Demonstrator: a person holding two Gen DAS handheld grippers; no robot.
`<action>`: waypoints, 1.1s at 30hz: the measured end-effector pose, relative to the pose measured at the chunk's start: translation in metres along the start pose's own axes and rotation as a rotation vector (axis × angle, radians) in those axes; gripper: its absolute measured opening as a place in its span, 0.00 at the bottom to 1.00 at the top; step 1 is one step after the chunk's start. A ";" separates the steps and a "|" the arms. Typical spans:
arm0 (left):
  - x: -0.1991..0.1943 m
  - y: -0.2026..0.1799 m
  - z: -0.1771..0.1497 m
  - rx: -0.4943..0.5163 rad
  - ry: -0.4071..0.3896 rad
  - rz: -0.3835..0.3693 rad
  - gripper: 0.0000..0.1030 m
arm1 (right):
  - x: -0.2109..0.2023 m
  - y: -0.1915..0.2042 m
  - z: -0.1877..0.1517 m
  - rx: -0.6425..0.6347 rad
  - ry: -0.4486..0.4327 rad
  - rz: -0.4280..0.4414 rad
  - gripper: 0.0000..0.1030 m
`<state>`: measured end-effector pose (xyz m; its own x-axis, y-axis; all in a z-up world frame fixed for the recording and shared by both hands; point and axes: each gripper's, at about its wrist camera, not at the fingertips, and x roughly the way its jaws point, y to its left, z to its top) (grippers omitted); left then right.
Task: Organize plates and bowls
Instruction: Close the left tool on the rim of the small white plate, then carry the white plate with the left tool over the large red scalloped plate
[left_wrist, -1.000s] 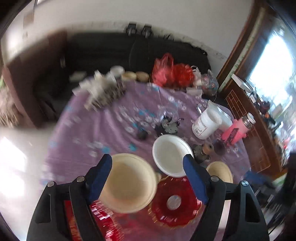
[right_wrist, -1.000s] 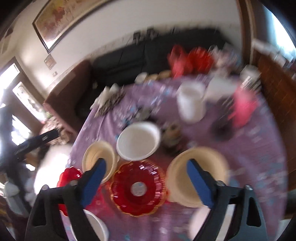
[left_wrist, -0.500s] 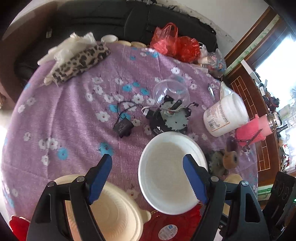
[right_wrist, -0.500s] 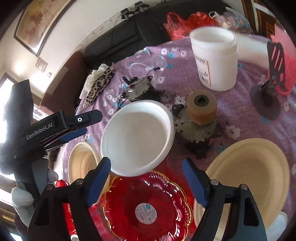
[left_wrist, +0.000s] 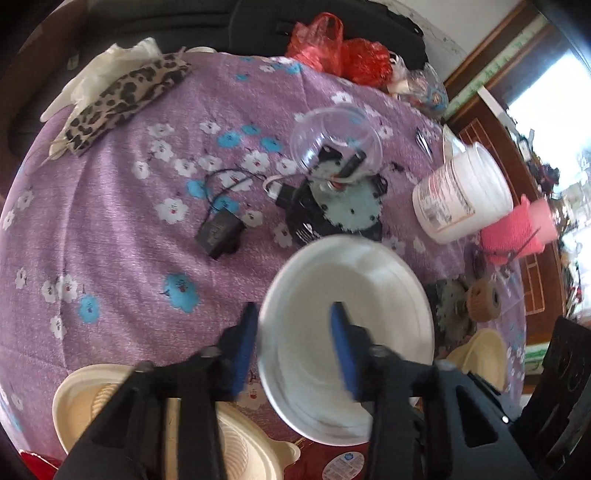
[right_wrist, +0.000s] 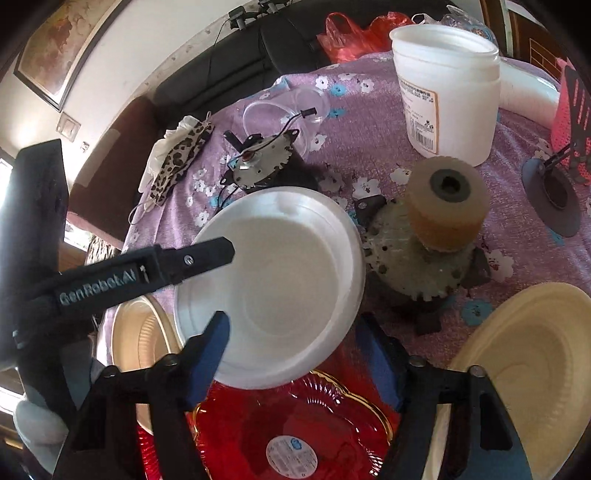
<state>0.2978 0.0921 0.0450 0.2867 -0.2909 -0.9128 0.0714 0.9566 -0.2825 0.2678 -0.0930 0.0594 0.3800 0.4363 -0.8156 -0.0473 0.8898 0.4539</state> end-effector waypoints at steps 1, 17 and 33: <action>0.001 -0.001 -0.001 0.010 -0.003 0.014 0.29 | 0.001 0.000 0.000 0.000 -0.001 -0.001 0.59; -0.076 0.013 -0.031 -0.046 -0.176 -0.024 0.19 | -0.041 0.034 -0.015 -0.058 -0.098 0.025 0.32; -0.190 0.092 -0.171 -0.227 -0.367 -0.050 0.19 | -0.087 0.142 -0.114 -0.341 -0.107 0.082 0.32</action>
<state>0.0865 0.2330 0.1416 0.6121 -0.2725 -0.7424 -0.1067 0.9017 -0.4190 0.1226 0.0106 0.1533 0.4559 0.5074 -0.7312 -0.3797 0.8539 0.3559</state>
